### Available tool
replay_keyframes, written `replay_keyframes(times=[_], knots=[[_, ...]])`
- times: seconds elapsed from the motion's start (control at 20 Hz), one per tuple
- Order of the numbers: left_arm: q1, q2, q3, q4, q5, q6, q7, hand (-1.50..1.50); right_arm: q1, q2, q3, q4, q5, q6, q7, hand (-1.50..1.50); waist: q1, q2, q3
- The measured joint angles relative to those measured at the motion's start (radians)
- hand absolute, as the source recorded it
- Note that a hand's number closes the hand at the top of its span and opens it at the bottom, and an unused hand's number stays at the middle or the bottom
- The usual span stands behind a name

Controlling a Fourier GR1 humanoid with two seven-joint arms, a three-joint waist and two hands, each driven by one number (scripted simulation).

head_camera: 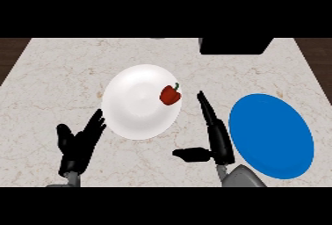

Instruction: Pick the bell pepper from the plate and place it in the plate

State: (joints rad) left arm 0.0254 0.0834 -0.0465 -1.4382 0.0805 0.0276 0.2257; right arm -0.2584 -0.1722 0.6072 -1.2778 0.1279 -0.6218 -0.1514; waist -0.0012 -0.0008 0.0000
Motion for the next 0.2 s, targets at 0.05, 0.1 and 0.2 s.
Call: replay_keyframes(times=[0.05, 0.1, 0.2], knots=[[-0.004, 0.001, 0.003, 0.003, 0.002, -0.003, 0.000, 0.00, 0.036, -0.015, 0.006, -0.036, 0.013, 0.005, 0.005, -1.50, -0.001, 0.000, 0.000], [0.000, -0.004, -0.004, -0.013, -0.002, -0.001, 0.010, 0.00, 0.058, -0.015, 0.002, -0.050, 0.029, 0.007, 0.006, -1.50, -0.001, 0.000, 0.000], [-0.001, -0.017, -0.012, -0.011, -0.014, 0.006, 0.010, 0.00, 0.100, -0.017, -0.008, -0.069, 0.052, 0.021, -0.003, -1.50, 0.000, 0.000, 0.000]])
